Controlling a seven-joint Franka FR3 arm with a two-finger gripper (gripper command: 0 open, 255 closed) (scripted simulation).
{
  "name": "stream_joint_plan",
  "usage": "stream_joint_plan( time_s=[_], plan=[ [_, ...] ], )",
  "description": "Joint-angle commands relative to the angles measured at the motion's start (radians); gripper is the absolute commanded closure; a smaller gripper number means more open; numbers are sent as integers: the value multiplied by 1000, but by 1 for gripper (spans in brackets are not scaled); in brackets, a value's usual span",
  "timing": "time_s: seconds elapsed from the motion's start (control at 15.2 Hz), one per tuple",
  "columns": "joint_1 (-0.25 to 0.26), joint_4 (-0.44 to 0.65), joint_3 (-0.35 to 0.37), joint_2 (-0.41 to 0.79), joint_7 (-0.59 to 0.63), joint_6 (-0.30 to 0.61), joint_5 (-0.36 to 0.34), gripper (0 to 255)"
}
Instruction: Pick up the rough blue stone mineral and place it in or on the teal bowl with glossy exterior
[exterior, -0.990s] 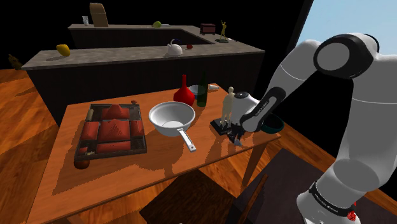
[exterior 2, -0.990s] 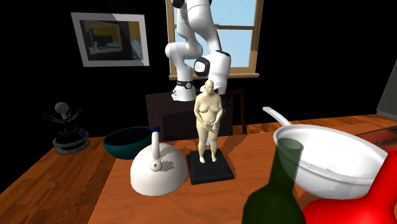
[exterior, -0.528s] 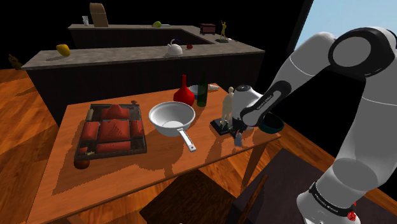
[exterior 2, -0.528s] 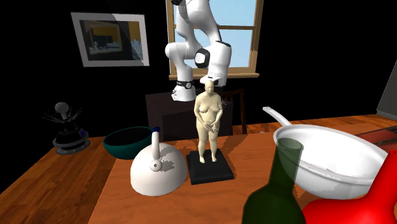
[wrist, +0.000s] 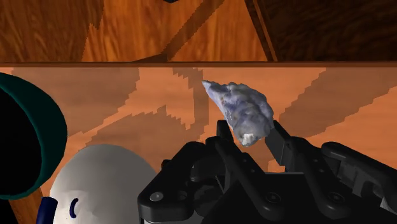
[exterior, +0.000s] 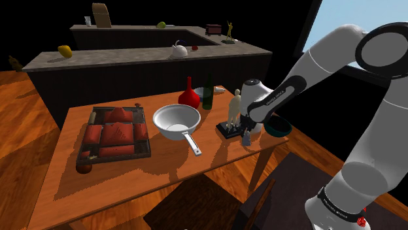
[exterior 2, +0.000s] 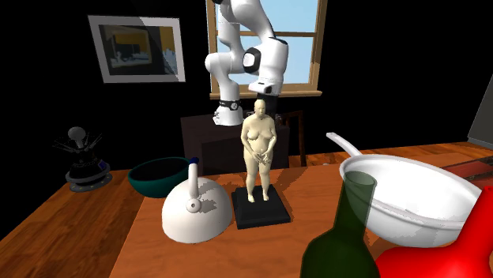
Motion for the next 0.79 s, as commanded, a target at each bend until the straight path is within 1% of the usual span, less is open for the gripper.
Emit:
stream_joint_plan(
  time_s=[0.0,0.46,0.73],
  plan=[
    [-1,2,6,-25,-14,-27,17,255],
    [-3,10,15,-101,-55,-106,61,255],
    [-61,5,-37,-106,-164,-88,60,255]
  ],
)
